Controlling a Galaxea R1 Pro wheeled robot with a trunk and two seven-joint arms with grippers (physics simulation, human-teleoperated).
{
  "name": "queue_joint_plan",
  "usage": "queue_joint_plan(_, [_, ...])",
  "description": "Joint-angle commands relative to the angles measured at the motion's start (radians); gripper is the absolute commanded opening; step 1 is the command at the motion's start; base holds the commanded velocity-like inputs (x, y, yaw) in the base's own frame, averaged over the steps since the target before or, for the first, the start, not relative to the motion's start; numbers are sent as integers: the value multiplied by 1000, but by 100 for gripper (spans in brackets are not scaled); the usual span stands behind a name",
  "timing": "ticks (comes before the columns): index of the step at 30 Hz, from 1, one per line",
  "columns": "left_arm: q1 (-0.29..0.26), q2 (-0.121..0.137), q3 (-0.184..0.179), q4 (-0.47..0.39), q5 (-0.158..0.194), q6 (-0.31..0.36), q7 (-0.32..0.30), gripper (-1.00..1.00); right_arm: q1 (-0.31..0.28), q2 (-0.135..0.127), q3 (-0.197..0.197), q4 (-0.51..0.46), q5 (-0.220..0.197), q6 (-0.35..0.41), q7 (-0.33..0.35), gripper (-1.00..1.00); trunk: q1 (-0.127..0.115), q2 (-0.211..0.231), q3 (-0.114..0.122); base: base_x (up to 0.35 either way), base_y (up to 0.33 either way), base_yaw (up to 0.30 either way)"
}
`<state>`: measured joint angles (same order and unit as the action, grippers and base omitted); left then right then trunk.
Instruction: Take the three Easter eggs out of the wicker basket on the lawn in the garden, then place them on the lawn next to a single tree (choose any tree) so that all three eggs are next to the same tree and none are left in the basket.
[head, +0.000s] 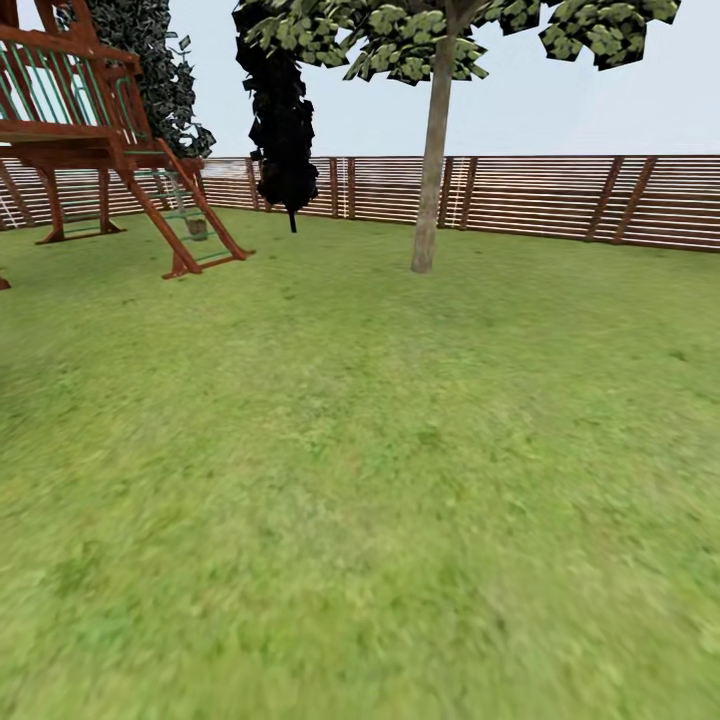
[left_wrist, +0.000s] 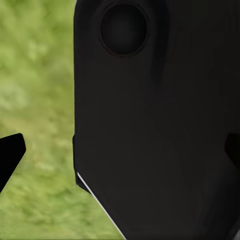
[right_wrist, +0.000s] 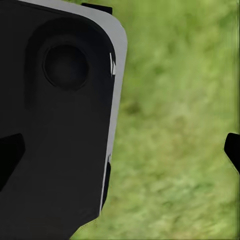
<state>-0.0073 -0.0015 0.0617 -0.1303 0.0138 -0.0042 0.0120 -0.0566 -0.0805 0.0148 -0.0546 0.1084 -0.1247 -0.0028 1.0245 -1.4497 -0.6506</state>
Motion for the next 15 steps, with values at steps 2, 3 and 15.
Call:
queue_joint_plan(2, [0,-1,6,0,1,0,0,100,0,-3,1,1,8,-3,0,100,1,0,-1,329,0,0])
queue_joint_plan(3, [0,-1,6,0,1,0,0,100,0,-3,1,1,8,-3,0,100,1,0,-1,329,0,0])
queue_joint_plan(15, [0,-2,6,0,1,-1,0,100,0,1,-1,1,13,-3,5,100,1,0,-1,329,0,0])
